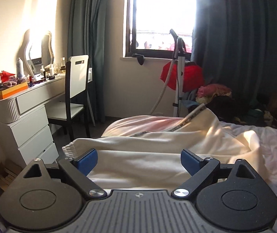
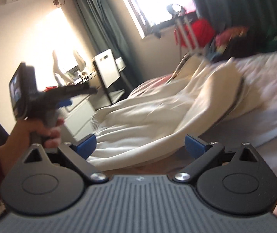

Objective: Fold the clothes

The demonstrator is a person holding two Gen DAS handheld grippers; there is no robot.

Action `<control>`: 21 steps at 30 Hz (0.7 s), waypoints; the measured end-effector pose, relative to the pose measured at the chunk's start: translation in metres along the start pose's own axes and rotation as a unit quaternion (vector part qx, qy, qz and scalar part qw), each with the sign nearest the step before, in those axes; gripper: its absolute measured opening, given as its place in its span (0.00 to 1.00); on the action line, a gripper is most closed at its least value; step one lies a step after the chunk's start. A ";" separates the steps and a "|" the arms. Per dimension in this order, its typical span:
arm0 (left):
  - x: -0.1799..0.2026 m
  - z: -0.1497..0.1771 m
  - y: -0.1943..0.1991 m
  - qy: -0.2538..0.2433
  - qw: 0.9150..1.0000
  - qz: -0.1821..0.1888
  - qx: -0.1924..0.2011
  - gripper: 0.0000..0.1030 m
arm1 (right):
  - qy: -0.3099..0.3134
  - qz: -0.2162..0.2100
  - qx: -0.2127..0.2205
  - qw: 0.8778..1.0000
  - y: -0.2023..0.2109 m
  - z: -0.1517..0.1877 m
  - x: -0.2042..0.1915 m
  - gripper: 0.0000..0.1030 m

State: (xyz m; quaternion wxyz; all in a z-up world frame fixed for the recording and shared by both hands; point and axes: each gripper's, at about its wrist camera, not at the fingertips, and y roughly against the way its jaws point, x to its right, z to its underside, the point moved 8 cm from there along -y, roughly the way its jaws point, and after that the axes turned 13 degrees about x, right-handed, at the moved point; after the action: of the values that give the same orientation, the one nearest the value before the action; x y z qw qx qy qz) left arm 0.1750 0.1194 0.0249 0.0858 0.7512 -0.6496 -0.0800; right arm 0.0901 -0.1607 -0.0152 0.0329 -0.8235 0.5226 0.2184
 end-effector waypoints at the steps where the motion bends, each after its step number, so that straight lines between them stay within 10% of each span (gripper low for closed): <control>1: 0.007 0.007 0.005 0.002 1.000 0.007 -0.002 0.91 | 0.013 0.009 0.009 1.000 0.011 -0.006 0.011 0.96; 8: 0.056 0.045 -0.004 0.017 0.999 0.040 -0.032 0.91 | 0.056 0.076 0.066 0.993 0.053 -0.019 0.071 0.96; 21: 0.221 0.040 -0.150 0.009 0.992 0.122 -0.036 0.91 | -0.014 0.211 0.106 0.972 0.053 -0.005 0.182 0.96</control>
State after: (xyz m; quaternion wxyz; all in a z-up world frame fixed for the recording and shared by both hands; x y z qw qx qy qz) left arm 0.3412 -0.0795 -0.0511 0.1278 0.6634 -0.7323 -0.0855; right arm 0.1100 -0.3399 -0.0731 0.0803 -0.6837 0.7039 0.1749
